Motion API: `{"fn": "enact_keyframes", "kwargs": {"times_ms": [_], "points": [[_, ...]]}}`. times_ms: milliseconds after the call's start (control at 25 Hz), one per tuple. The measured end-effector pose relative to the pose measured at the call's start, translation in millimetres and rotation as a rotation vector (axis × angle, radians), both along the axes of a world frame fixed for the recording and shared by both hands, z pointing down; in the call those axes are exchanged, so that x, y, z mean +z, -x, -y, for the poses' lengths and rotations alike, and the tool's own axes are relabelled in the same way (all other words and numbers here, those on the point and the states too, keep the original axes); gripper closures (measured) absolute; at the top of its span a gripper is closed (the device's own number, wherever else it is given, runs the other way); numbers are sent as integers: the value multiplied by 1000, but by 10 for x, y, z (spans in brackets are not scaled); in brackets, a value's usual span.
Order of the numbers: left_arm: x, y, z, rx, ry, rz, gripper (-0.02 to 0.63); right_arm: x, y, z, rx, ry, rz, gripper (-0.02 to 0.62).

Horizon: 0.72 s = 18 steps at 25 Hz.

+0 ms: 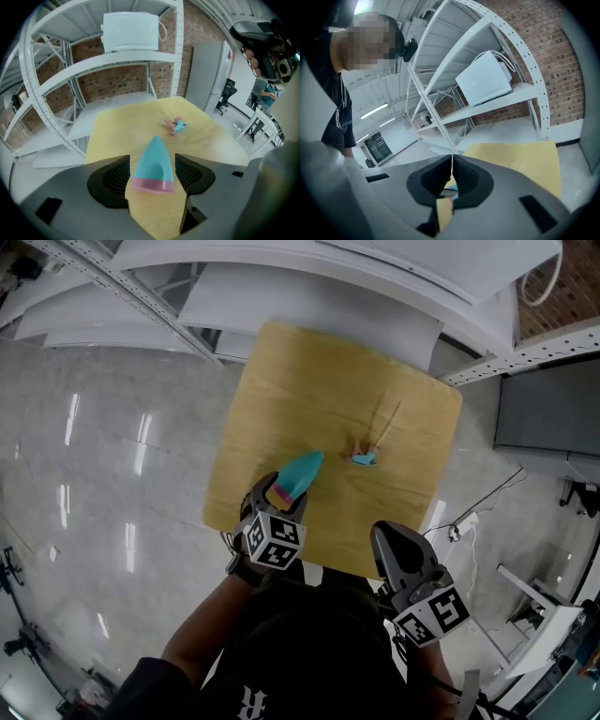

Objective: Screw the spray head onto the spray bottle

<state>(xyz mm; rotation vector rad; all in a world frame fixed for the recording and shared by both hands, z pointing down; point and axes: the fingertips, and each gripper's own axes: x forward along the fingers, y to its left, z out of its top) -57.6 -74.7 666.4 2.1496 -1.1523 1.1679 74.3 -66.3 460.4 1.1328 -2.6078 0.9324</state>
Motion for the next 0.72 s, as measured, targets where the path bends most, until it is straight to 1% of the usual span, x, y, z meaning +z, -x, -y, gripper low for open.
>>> {"fn": "enact_keyframes", "kwargs": {"times_ms": [120,320,520,600,720], "points": [[107,-8,33,6,35,26,322,222,-44,76,-21,29,-45,594],[276,21,71,33,102,75,301,759,-79,223,-78,66,-202,594],[484,-9,68,66,180,109,284,1149,-111,386,-122,92,-287,594],[556,-16,80,75,196,126,274,1297,-118,438,-144,95,-324,594],[659,1,124,101,207,173,247,1559,-129,507,-199,97,-413,593]]}}
